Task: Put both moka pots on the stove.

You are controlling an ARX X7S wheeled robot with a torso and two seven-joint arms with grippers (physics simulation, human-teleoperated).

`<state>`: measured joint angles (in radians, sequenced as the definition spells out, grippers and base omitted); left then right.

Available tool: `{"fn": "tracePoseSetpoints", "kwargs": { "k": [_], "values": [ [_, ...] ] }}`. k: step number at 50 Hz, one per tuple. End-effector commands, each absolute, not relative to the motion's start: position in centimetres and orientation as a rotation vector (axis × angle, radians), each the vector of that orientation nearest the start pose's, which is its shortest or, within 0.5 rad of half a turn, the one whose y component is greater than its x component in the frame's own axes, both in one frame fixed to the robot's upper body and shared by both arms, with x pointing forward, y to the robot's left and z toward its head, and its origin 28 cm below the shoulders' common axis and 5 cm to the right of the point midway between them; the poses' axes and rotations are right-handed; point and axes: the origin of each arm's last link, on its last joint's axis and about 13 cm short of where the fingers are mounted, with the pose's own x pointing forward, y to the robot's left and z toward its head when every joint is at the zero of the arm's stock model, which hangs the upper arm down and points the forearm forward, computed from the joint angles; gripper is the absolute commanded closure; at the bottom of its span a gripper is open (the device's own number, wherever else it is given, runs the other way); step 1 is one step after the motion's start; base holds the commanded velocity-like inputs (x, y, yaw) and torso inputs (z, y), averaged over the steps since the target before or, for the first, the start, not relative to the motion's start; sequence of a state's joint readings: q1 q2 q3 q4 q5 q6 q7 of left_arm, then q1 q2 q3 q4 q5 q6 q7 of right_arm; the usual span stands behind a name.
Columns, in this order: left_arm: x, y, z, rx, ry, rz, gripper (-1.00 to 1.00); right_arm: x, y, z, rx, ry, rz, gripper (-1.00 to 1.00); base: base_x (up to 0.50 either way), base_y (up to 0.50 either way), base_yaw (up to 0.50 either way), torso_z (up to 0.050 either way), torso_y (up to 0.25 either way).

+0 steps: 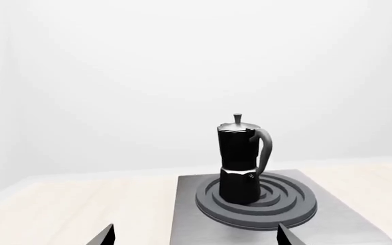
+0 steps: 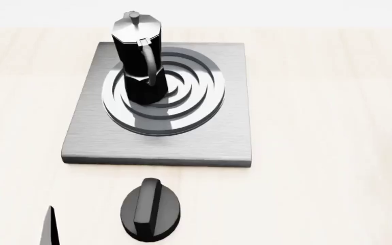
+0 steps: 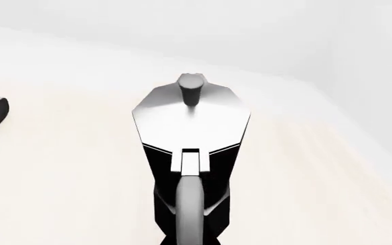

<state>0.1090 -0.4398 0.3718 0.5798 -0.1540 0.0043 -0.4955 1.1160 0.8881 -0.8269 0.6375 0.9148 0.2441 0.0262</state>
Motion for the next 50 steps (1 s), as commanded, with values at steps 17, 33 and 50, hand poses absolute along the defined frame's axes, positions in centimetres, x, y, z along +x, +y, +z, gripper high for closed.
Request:
{"fn": "tracePoseSetpoints", "kwargs": {
  "k": [17,33,50],
  "values": [
    [15.9,19.9,10.6,0.049,-0.363,-0.024,-1.0,35.9,-28.1,23.4,-0.208,-0.044,0.031,1.0,0.0,0.0,0.0,0.0,0.001],
    [16.2,20.2,9.9,0.046,-0.362,-0.024,-1.0,37.8,-26.6,24.8,-0.175,-0.051,0.165,1.0,0.0,0.0,0.0,0.0,0.001],
    [15.8,20.0,10.8,0.041,-0.365,-0.018,-1.0,40.9,-21.5,26.3,-0.213,-0.076,0.298,1.0,0.0,0.0,0.0,0.0,0.001]
  ]
}}
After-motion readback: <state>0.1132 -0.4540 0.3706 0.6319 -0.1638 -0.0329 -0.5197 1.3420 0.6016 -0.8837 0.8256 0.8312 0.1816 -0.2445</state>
